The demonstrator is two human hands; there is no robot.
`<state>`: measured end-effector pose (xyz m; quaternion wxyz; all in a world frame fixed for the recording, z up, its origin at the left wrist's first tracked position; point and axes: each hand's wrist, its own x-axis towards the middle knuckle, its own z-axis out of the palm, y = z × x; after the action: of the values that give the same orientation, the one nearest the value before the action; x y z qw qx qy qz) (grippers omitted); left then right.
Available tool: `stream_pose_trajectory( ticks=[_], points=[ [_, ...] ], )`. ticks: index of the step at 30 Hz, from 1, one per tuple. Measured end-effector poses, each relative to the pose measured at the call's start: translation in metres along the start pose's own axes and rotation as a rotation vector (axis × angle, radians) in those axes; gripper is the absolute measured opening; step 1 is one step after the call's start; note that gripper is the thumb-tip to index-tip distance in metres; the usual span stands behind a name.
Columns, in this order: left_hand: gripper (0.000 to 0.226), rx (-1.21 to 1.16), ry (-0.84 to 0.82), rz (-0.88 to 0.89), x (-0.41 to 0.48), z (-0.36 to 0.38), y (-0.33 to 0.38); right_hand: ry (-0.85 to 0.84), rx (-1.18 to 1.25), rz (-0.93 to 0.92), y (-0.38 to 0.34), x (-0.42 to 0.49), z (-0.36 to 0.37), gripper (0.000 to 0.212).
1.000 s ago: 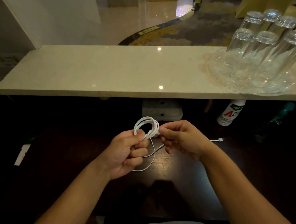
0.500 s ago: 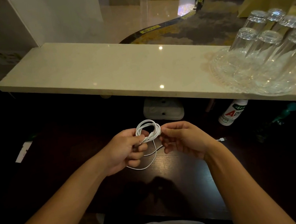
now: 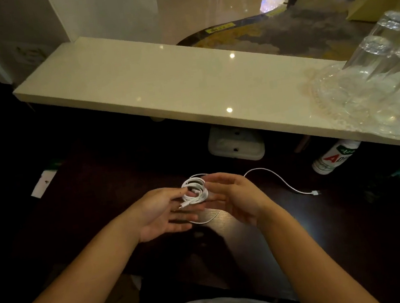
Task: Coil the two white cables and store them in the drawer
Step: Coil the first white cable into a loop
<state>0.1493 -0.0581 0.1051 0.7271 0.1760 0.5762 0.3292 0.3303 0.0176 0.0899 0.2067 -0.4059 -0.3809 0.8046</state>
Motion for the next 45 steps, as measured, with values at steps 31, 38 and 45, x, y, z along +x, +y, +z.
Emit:
stream_pose_trajectory(
  ticks=[31, 38, 45],
  points=[
    [0.01, -0.106, 0.378, 0.035, 0.034, -0.157, -0.017, -0.15, 0.232, 0.358, 0.048, 0.152, 0.098, 0.032],
    [0.009, -0.217, 0.404, 0.05, 0.039, -0.167, -0.014, -0.064, 0.138, 0.384, 0.051, 0.175, 0.106, 0.021],
    [0.011, -0.207, 0.399, 0.038, 0.043, -0.184, -0.008, -0.028, 0.148, 0.388, 0.055, 0.194, 0.104, 0.027]
  ],
)
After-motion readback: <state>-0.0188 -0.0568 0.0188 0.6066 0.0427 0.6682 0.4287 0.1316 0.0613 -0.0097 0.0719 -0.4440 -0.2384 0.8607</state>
